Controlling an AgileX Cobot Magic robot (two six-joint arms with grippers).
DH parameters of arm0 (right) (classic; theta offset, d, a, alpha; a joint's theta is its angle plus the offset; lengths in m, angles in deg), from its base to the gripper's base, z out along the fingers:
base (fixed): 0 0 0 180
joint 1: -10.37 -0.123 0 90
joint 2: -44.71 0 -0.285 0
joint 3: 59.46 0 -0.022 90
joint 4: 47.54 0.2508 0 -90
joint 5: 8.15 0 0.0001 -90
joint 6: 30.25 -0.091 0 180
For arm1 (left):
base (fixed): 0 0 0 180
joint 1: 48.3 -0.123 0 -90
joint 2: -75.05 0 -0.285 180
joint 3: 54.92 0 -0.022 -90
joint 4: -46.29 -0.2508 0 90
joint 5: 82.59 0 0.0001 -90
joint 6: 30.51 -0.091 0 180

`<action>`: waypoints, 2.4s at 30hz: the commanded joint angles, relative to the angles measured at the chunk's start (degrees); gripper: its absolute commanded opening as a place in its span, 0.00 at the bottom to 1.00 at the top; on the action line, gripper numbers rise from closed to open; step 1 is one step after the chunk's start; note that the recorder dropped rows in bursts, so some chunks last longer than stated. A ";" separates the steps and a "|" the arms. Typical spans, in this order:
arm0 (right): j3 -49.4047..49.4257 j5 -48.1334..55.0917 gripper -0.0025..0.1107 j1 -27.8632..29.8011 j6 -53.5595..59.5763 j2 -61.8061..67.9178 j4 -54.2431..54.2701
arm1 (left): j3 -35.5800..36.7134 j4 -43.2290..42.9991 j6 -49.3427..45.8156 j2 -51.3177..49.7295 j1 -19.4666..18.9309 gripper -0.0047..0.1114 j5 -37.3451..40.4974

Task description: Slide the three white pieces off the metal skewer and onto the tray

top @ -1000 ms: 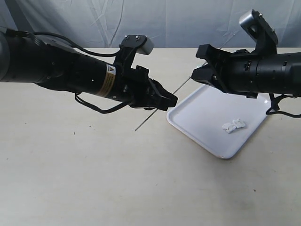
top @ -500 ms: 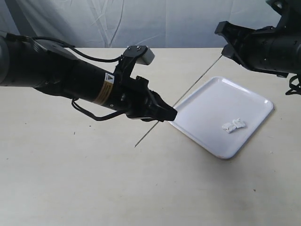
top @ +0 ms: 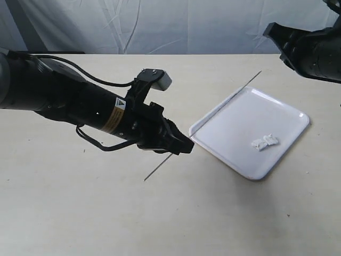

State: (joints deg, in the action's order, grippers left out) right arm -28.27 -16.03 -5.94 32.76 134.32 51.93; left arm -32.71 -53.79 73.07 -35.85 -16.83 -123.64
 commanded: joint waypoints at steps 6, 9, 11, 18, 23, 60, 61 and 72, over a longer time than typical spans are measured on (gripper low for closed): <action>3.83 4.70 0.02 0.25 0.57 3.42 0.48 | 0.06 0.13 -0.71 0.45 0.06 0.04 5.53; 3.99 7.54 0.02 0.25 0.36 6.39 0.48 | -0.46 0.13 -0.96 0.45 0.06 0.04 6.41; 3.99 8.24 0.02 0.25 0.36 8.42 0.48 | -1.31 0.13 -1.20 0.45 0.06 0.04 6.55; 3.99 9.62 0.02 0.25 0.36 14.38 0.48 | -4.65 0.13 -2.05 0.45 0.06 0.04 8.51; 3.99 11.20 0.11 0.25 0.26 18.15 0.48 | -5.24 0.13 -2.05 0.28 0.06 0.04 10.56; 3.98 12.10 0.40 0.25 1.24 -3.50 -1.43 | -32.96 0.13 5.59 -26.19 8.05 0.04 11.19; 3.98 12.72 0.40 0.25 1.24 -3.50 -1.43 | -33.91 0.13 5.54 -26.75 8.05 0.04 11.68; 3.98 15.09 0.40 0.25 1.24 -3.50 -1.56 | -36.93 0.13 5.87 -31.62 8.05 0.04 10.18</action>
State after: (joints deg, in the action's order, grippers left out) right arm -24.48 -1.33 -5.94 33.39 131.30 51.10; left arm -69.34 -54.01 78.69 -66.73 -8.88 -112.91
